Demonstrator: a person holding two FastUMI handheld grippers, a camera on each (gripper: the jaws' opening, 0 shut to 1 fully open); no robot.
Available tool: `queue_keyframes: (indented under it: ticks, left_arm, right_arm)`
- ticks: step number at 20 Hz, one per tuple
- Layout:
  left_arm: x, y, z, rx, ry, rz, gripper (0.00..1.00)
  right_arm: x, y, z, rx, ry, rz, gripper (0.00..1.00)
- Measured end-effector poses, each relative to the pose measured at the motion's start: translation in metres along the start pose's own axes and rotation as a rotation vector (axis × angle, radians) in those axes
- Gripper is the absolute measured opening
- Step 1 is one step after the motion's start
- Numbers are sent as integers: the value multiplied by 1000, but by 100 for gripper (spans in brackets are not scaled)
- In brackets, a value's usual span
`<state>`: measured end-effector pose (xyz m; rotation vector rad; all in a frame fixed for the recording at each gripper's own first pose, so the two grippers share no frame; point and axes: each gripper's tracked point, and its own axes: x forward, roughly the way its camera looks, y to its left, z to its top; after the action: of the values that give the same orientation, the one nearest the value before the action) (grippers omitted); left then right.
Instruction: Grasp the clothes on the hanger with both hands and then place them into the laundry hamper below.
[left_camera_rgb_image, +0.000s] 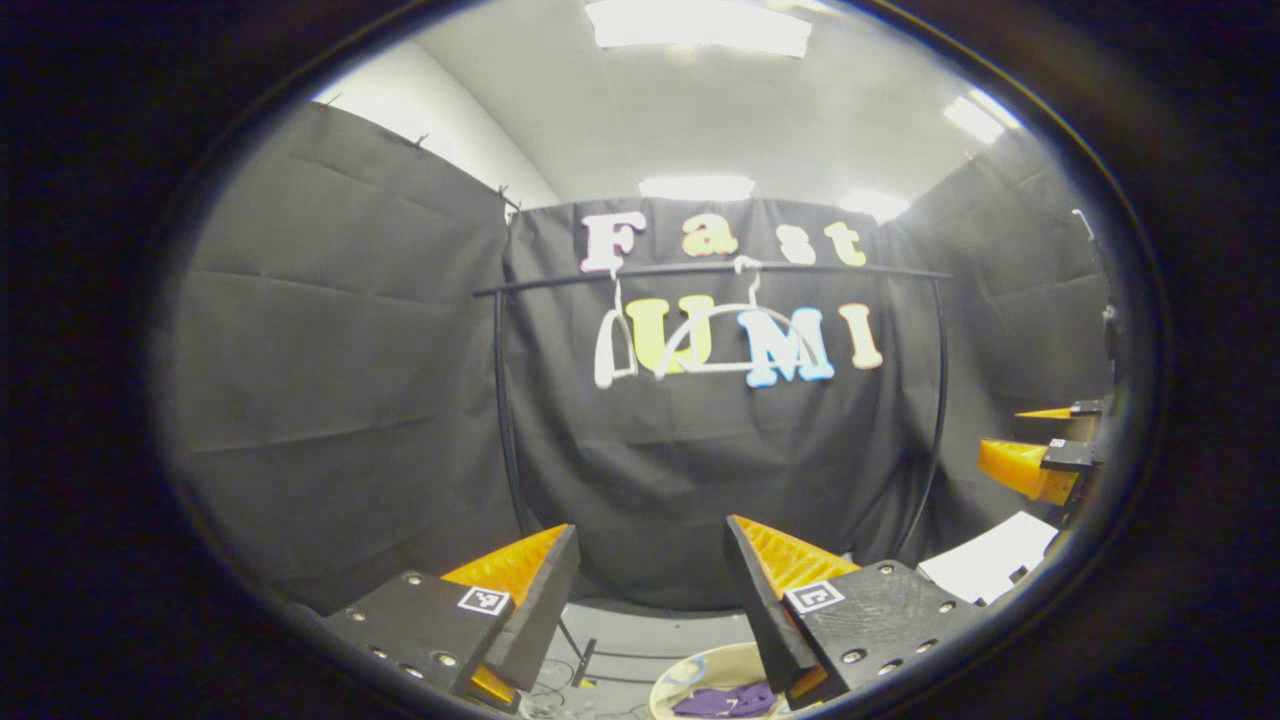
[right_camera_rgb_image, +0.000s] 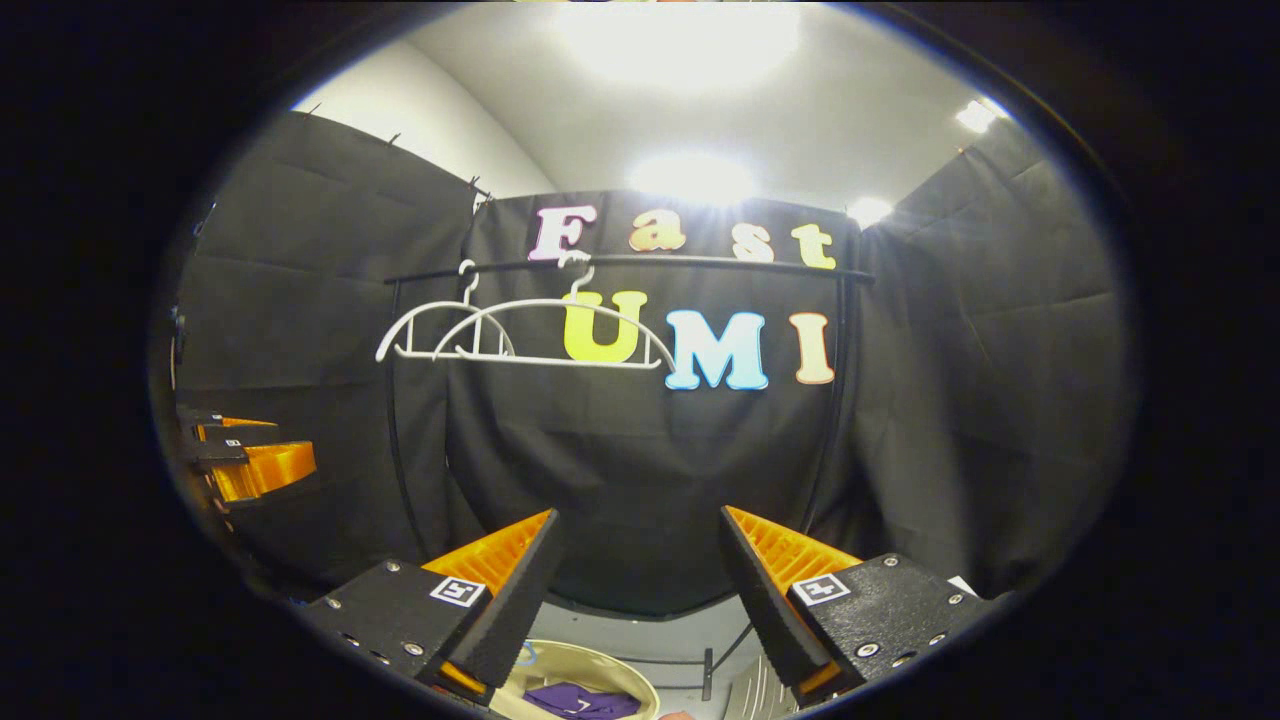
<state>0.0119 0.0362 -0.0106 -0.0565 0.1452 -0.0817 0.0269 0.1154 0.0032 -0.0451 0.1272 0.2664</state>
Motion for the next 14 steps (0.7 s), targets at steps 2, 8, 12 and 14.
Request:
queue_keyframes:
  ticks: [2,8,12,14]
  left_arm:
    - [-3,4,22,-7,-41,-11,89]
    - [0,11,54,17,-103,20,89]
    - [-20,24,57,7,-124,53,89]
    - [-27,26,57,-2,-132,62,89]
  right_arm:
    - [-9,-11,24,8,-62,-25,95]
    - [-35,-27,51,19,-148,-97,95]
    - [-45,-30,43,26,-137,-112,96]
    - [-45,-32,41,34,-127,-118,96]
